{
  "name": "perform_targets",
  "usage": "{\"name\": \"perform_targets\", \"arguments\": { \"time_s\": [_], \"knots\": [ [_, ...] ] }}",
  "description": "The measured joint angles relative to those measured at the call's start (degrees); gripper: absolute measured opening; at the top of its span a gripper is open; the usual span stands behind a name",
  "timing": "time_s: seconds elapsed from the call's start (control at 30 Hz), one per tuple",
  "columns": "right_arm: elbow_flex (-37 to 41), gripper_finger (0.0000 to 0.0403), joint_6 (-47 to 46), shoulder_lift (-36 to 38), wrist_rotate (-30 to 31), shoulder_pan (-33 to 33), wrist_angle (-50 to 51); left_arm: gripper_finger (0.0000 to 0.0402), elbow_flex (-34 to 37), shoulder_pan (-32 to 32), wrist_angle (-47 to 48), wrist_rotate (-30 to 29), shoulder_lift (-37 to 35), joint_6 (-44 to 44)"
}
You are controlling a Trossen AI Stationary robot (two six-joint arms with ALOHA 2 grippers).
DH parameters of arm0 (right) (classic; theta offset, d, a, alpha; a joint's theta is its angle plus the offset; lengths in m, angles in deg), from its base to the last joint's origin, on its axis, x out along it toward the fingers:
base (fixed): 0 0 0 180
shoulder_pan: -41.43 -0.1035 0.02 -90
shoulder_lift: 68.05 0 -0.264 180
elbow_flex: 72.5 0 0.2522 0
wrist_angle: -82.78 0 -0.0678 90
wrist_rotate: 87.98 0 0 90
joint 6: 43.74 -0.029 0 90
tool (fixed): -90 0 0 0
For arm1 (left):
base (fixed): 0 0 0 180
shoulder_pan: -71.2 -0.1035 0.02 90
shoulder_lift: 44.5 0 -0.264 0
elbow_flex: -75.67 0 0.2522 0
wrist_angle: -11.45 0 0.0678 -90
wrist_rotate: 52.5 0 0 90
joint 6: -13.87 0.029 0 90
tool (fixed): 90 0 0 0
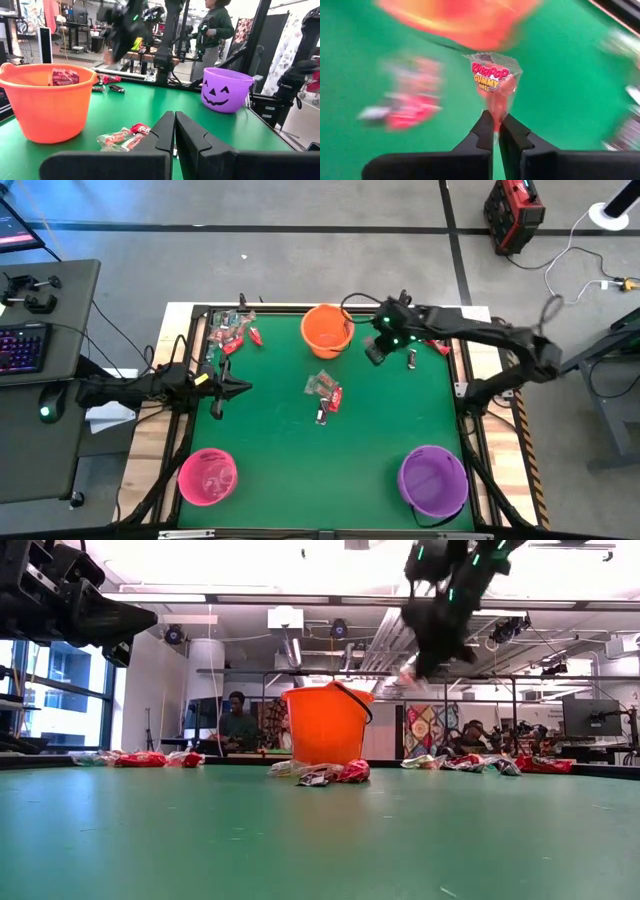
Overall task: Sort candy by brand, put in halloween buckets
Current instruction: Put the orange gummy into the pink bucket
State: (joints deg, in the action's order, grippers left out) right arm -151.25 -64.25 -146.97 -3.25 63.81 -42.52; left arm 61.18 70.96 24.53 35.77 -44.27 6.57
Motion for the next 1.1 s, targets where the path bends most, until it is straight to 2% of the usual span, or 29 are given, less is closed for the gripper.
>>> {"name": "perform_targets", "arguments": {
  "time_s": [0.1, 0.2, 0.4, 0.57, 0.8, 1.1],
  "knots": [
    [-0.14, 0.0, 0.13, 2.74, -6.7, -6.45, -10.19, 0.0003, 0.02, -0.01, -0.01, 0.0, -0.02, 0.02],
    [-0.17, 0.0, 1.95, 1.36, -8.33, -13.25, -19.81, 0.0003, -0.01, 0.01, -0.01, 0.01, -0.01, -0.01],
    [-0.17, 0.0, 0.08, -9.45, -8.18, -23.57, -38.47, 0.0003, 0.0, 0.01, 0.01, -0.01, -0.02, 0.0],
    [-3.7, 0.0001, -4.13, -20.94, -3.71, -28.55, -50.44, 0.0003, 0.0, 0.01, -0.01, 0.0, -0.01, 0.0],
    [-21.67, 0.0001, -6.55, -38.28, -1.44, -32.37, -51.92, 0.0003, 0.0, 0.01, -0.01, -0.01, -0.02, -0.01],
    [-51.22, 0.0001, -2.58, -56.36, -6.65, -34.07, -43.94, 0.0003, 0.0, 0.0, 0.01, 0.01, 0.01, 0.02]
  ]
}}
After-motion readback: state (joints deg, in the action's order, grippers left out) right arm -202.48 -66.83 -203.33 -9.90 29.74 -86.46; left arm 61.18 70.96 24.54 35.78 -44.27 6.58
